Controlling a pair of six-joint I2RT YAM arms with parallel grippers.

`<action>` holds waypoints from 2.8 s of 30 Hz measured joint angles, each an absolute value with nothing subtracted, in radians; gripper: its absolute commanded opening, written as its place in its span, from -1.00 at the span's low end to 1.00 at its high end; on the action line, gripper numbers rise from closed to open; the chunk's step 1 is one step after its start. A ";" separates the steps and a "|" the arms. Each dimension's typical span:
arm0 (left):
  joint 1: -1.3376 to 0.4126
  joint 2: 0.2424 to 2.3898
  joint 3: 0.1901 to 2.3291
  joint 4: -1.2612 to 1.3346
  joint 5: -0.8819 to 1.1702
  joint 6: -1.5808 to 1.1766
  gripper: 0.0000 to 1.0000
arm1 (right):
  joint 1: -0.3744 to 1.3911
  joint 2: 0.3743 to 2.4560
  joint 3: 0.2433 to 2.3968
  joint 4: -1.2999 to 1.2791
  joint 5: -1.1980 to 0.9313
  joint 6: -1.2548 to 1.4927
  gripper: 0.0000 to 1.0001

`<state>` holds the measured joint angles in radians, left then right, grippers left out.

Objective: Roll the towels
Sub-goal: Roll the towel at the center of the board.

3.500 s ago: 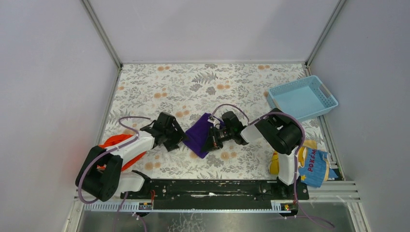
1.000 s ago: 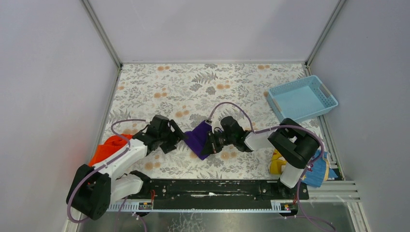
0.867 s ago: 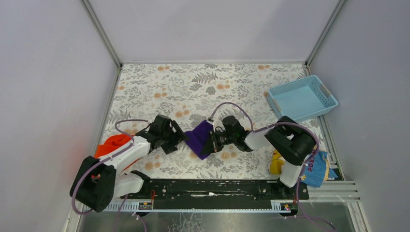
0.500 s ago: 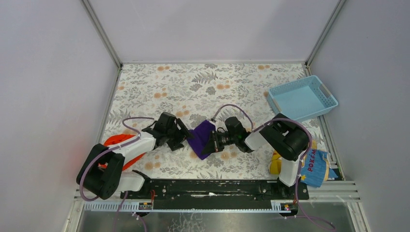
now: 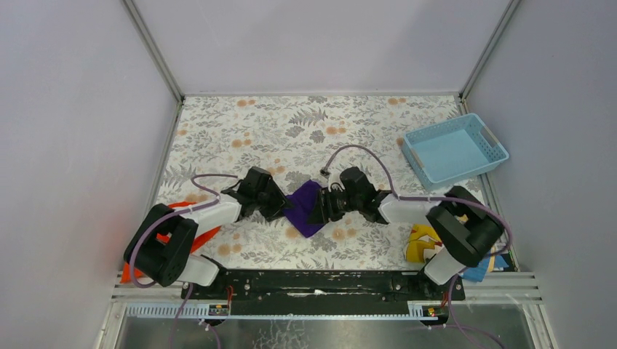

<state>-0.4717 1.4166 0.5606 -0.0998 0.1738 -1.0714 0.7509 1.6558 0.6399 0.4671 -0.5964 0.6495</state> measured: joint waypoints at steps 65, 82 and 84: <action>-0.471 1.107 0.508 -0.266 0.117 -1.099 0.56 | 0.896 1.654 0.694 0.355 -0.518 0.369 -0.84; -0.484 1.310 0.526 -0.190 0.140 -1.107 0.33 | 0.751 1.840 0.611 0.728 -0.797 0.721 -0.75; -0.485 1.332 0.538 -0.176 0.141 -1.106 0.27 | 0.749 1.842 0.612 0.725 -0.798 0.727 -0.63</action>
